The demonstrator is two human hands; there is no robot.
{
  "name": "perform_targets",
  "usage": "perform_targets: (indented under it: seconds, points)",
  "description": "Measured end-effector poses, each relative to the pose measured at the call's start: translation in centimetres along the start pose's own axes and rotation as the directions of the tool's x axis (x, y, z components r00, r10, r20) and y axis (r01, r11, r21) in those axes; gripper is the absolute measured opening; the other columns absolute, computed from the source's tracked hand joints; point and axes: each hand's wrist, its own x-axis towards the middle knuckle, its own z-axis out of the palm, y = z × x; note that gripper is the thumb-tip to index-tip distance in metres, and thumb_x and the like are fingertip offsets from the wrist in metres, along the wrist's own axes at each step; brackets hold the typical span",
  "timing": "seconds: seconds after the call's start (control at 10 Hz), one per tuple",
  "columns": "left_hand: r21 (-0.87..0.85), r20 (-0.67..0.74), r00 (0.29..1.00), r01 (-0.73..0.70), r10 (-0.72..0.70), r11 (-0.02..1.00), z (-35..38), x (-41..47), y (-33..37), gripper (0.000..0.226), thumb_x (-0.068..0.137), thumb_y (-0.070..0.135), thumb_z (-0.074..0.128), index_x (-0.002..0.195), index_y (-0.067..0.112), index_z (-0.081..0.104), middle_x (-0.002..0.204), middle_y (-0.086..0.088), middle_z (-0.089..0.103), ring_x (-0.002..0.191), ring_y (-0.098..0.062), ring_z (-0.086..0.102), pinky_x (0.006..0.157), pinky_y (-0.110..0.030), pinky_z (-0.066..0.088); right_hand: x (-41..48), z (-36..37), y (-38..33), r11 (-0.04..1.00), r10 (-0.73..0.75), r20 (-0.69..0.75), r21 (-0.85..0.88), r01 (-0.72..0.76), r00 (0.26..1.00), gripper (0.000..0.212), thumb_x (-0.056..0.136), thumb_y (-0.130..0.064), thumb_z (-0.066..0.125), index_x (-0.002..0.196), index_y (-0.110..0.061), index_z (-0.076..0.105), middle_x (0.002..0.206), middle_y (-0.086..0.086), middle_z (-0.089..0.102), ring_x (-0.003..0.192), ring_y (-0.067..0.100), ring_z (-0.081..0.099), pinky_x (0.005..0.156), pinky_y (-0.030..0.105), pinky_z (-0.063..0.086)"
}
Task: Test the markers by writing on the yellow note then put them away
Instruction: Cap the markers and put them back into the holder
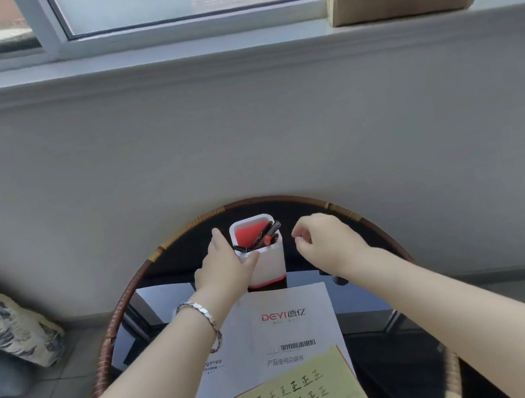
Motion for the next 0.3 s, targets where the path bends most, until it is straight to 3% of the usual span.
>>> perform_targets:
  seconds: [0.1,0.2,0.3]
  points:
    - [0.108,-0.093,0.994,-0.046,0.056,0.993,-1.6,-2.0,1.8,0.072,0.092,0.04,0.05,0.144,0.007,0.014,0.145,-0.011,0.032,0.123,-0.027,0.045,0.094,-0.039,0.042,-1.3,-1.5,-0.5,0.988,0.112,0.238,-0.133,-0.082,0.965,0.019,0.089,-0.015,0.042,0.096,-0.013,0.059,0.077,0.002,0.057,0.057,0.017,0.05,0.048,0.024,0.037]
    - [0.231,0.041,0.99,-0.137,0.131,0.963,-5.3,-4.4,4.3,0.021,0.092,0.029,0.046,0.109,0.018,0.051,0.107,-0.005,0.056,0.092,-0.022,0.056,0.075,-0.032,0.045,-2.3,-4.0,-1.0,0.959,0.222,0.411,-0.255,-0.122,0.884,0.023,0.086,-0.022,0.048,0.094,-0.006,0.063,0.091,0.01,0.069,0.07,0.022,0.059,0.064,0.028,0.045]
    - [0.272,0.191,0.969,-0.208,0.159,0.94,-9.0,-5.7,6.6,0.016,0.089,0.028,0.048,0.082,0.016,0.057,0.089,-0.005,0.06,0.078,-0.022,0.054,0.065,-0.029,0.041,-2.8,-7.9,-2.2,0.949,0.205,0.419,-0.306,-0.075,0.885,0.029,0.084,-0.023,0.047,0.096,-0.003,0.065,0.085,0.003,0.065,0.07,0.018,0.061,0.066,0.027,0.047]
